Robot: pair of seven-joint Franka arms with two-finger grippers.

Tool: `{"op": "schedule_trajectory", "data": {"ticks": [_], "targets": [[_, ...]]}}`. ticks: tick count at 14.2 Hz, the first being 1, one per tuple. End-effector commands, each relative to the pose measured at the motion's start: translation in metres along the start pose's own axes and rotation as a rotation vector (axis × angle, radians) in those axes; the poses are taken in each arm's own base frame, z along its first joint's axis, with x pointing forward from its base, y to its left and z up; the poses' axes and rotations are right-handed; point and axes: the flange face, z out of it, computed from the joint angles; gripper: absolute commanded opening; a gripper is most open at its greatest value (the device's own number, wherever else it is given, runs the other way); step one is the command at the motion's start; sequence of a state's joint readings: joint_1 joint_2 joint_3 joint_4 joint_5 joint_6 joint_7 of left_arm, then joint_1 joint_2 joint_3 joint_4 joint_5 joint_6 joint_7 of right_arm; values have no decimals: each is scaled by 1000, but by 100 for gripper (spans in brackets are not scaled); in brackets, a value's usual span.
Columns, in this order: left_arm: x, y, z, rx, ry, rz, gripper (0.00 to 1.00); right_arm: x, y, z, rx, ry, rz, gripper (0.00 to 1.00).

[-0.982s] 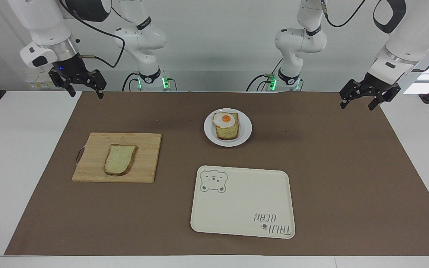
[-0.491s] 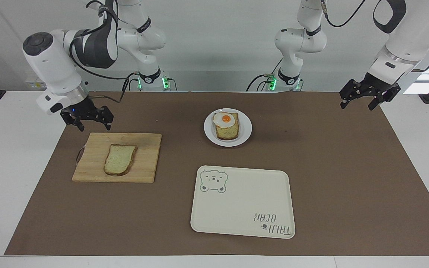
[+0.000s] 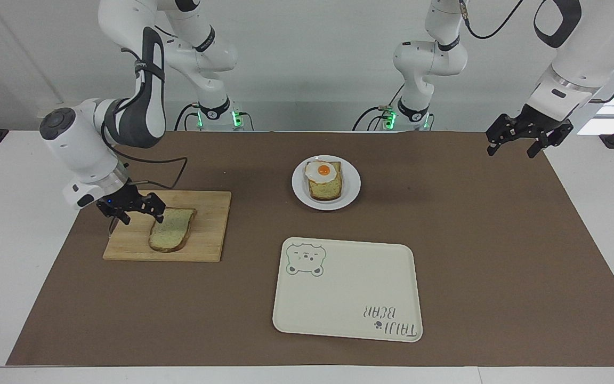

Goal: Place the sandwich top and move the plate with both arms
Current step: 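Reach the right gripper to the bread slice on the cutting board and grasp it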

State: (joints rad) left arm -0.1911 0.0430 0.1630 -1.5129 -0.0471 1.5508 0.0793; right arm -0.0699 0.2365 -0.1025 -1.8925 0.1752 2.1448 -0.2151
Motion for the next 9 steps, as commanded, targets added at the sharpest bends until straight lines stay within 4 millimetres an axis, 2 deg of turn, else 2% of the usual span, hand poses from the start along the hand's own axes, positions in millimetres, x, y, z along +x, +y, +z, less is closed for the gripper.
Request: {"op": "schedule_trajectory", "data": {"ticks": [1,3,8,9], "targets": [[-4,-2,-2,10,4,6,100,-14,19,20,32,13,-10,100],[-4,-2,-2,10,4,6,100,-20,35,39,47,-7,-44,100],[-4,-2,-2,10,4,6,100,-25,30,64,68,0,-30,100],[-4,-2,-3,10,6,6,100,-24,29,63,65,7,-39,100]]}}
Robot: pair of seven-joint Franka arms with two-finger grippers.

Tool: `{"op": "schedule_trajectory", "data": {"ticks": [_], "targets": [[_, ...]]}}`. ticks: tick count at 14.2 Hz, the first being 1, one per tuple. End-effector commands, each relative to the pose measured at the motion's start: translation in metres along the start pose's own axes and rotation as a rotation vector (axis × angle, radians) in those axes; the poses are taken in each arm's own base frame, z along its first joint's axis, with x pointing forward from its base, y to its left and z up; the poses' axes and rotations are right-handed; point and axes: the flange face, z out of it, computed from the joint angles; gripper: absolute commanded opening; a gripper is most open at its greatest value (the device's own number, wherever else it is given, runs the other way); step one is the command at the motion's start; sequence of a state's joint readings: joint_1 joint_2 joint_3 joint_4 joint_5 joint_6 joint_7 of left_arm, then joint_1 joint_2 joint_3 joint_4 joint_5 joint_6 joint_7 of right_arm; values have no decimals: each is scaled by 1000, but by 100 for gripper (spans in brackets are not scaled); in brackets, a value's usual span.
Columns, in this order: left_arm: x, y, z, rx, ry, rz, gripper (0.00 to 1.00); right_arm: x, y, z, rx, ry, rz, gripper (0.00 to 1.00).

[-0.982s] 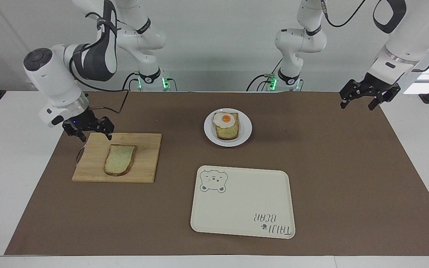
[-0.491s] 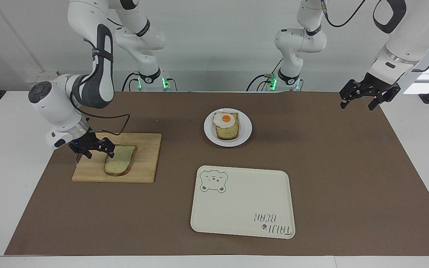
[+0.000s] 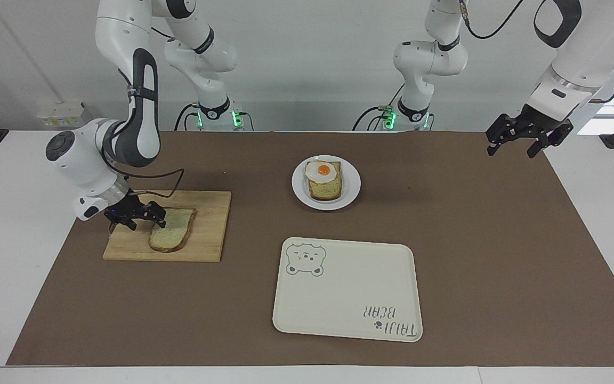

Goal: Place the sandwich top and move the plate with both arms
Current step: 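Reach the right gripper to the bread slice on the cutting board and grasp it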

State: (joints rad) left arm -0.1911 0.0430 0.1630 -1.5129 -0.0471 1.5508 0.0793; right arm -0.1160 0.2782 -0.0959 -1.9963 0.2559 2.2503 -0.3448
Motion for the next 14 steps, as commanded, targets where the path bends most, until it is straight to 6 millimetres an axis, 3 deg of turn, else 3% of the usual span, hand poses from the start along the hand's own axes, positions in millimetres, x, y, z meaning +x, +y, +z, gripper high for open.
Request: {"op": "schedule_trajectory", "data": {"ticks": [1,2,3,5,6,7,8,14], "targets": [[-4,-2,-2,10,4,6,100,-4,0,6,14,23,-29,100],[-4,-2,-2,10,4,6,100,-7,0,11,15,14,-28,100],[-4,-2,-3,10,6,6,100,-7,-1,11,13,19,-26,93],[-4,-2,-3,10,6,6,100,-7,-1,11,13,19,-26,70],[-4,-2,-3,10,6,6,100,-7,-1,12,13,18,-27,50],[-4,-2,-2,10,4,6,100,-7,-4,13,14,16,-29,7],[-4,-2,-2,10,4,6,100,-6,-9,13,14,14,-26,0],[-4,-2,-2,10,4,6,100,-4,-17,15,14,11,-15,0]]}}
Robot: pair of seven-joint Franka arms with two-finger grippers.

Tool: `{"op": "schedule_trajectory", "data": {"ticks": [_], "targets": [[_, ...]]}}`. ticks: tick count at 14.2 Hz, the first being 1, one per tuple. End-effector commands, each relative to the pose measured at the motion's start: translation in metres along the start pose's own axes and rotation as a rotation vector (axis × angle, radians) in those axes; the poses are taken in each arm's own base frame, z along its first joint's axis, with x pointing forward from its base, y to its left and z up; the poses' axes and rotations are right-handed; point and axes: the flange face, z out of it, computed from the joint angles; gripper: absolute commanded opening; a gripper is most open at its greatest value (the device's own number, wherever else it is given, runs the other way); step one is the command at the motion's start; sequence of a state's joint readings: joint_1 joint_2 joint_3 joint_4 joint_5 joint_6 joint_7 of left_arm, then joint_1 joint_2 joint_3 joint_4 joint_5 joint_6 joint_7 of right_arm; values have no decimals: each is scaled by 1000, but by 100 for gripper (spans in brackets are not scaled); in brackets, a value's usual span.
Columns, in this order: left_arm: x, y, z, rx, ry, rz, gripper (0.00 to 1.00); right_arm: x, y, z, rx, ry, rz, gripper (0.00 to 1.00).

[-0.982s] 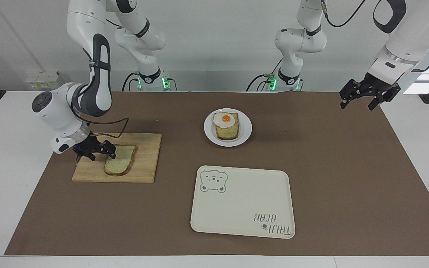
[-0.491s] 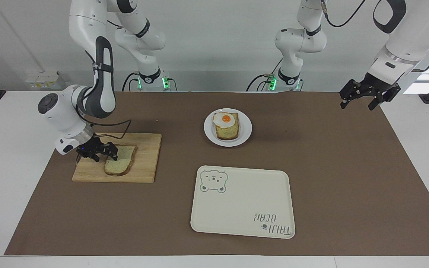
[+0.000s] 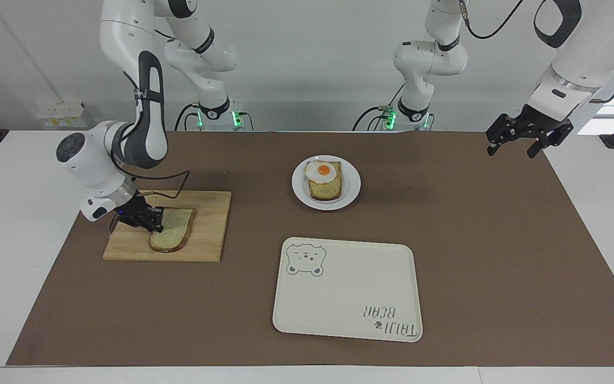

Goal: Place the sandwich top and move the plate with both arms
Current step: 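Reach the right gripper to the bread slice on the cutting board and grasp it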

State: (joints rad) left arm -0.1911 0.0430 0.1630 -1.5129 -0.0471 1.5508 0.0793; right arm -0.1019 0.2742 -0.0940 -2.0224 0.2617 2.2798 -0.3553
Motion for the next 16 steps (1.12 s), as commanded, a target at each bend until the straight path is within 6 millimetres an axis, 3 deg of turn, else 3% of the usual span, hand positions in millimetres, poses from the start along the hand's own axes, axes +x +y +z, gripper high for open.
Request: {"op": "schedule_trajectory", "data": {"ticks": [1,5,9,13,16], "targets": [[-4,-2,-2,10,4,6,100,-1,-9,8,14,6,7,0],[-4,-2,-2,10,4,6,100,5,-10,0,13,19,-2,0],[-4,-2,-3,10,6,6,100,17,-33,-47,38,17,-39,0],[-4,-2,-2,10,4,6,100,10,-61,-94,62,-20,-52,0],[-4,-2,-3,10,6,6,100,6,-80,-115,75,-44,-80,0]]}}
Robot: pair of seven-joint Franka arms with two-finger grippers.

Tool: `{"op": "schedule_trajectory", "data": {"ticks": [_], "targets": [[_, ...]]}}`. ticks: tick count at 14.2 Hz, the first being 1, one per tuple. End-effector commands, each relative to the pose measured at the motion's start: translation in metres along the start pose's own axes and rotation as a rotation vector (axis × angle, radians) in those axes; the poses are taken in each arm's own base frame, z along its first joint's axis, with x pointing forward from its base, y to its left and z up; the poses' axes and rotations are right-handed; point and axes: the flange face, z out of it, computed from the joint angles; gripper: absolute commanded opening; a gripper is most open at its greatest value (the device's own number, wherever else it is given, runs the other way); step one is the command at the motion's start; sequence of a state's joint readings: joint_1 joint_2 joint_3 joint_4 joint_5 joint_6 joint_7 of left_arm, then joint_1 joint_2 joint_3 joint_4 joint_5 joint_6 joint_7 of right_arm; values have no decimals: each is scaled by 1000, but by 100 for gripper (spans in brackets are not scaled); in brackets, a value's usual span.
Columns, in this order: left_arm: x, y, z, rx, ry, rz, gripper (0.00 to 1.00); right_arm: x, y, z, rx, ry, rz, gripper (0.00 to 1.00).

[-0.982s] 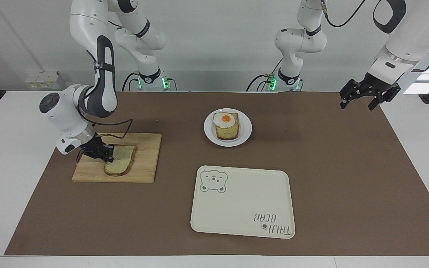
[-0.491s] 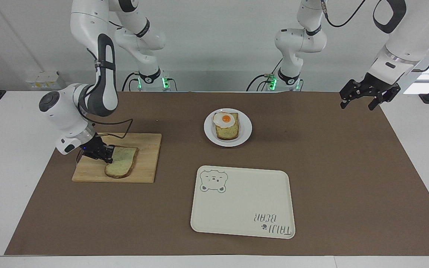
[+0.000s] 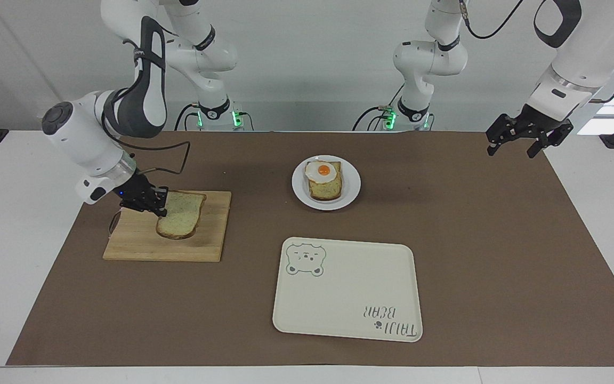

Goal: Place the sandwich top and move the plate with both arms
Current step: 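Lift the bread slice with the right gripper toward the white plate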

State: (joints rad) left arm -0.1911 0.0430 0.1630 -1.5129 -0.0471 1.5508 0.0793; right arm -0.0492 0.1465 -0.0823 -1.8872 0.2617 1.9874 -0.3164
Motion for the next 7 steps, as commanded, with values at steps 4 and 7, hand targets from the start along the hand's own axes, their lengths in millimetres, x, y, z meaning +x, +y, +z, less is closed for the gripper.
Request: {"op": "schedule_trajectory", "data": {"ticks": [4,7], "targets": [[-4,-2,-2,10,4,6,100,-7,-38,-21,21,-24,22,0],[-4,-2,-3,10,6,6,100,-5,-53,-18,20,-28,29,0]]}}
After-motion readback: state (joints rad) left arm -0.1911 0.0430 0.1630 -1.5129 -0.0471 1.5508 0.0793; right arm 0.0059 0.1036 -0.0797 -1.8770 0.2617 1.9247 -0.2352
